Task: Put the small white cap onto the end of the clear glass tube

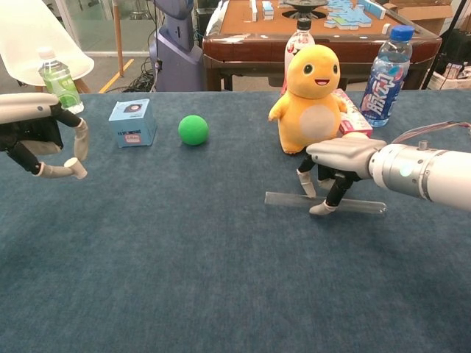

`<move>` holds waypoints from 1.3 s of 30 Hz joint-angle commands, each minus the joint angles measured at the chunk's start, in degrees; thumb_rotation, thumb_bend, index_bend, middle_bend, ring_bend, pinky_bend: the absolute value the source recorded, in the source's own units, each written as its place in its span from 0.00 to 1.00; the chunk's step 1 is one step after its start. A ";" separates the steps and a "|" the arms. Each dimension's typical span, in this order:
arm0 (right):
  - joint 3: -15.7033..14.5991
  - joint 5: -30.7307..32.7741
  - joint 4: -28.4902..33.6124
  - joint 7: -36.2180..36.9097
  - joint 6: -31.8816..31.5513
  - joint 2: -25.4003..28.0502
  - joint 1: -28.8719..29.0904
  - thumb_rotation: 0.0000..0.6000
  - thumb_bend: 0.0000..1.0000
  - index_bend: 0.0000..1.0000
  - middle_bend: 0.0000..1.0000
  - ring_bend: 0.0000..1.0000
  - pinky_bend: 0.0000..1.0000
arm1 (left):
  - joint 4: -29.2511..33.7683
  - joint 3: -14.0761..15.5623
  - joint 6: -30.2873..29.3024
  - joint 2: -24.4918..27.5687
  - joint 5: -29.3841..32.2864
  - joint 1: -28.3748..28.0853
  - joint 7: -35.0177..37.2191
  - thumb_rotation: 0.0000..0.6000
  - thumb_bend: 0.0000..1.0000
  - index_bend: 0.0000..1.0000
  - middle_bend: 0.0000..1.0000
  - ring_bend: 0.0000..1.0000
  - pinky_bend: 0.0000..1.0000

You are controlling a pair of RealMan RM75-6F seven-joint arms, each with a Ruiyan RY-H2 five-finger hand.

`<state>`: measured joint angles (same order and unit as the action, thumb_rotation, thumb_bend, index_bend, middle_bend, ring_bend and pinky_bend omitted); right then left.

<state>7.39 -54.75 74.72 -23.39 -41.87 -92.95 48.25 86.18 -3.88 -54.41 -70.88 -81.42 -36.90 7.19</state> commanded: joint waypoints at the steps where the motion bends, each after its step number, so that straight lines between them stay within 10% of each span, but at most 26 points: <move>1: 1.33 -2.52 2.89 4.18 -1.55 1.58 -1.00 1.00 0.48 0.61 0.96 1.00 0.97 | 0.48 -0.73 -0.21 0.86 0.43 -0.06 1.36 1.00 0.31 0.53 1.00 1.00 1.00; 10: 4.77 -14.00 8.38 20.10 -5.76 3.98 -2.87 1.00 0.48 0.62 0.96 1.00 0.97 | 4.35 -4.96 -0.29 6.11 2.64 -0.70 10.51 1.00 0.31 0.53 1.00 1.00 1.00; 22: 7.20 -24.69 1.15 33.59 -11.51 -4.66 0.26 1.00 0.48 0.62 0.95 1.00 0.97 | 11.62 -8.41 0.05 11.79 3.45 -0.89 19.84 1.00 0.31 0.54 1.00 1.00 1.00; 39: 7.94 -27.16 -6.29 41.50 -12.91 -11.25 4.05 1.00 0.48 0.62 0.95 1.00 0.97 | 16.48 -8.28 -2.40 11.20 1.50 -1.13 14.29 1.00 0.31 0.54 1.00 1.00 1.00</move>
<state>15.27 -82.00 68.49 18.09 -54.85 -104.14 52.23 102.44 -12.19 -56.36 -59.27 -79.74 -38.02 22.12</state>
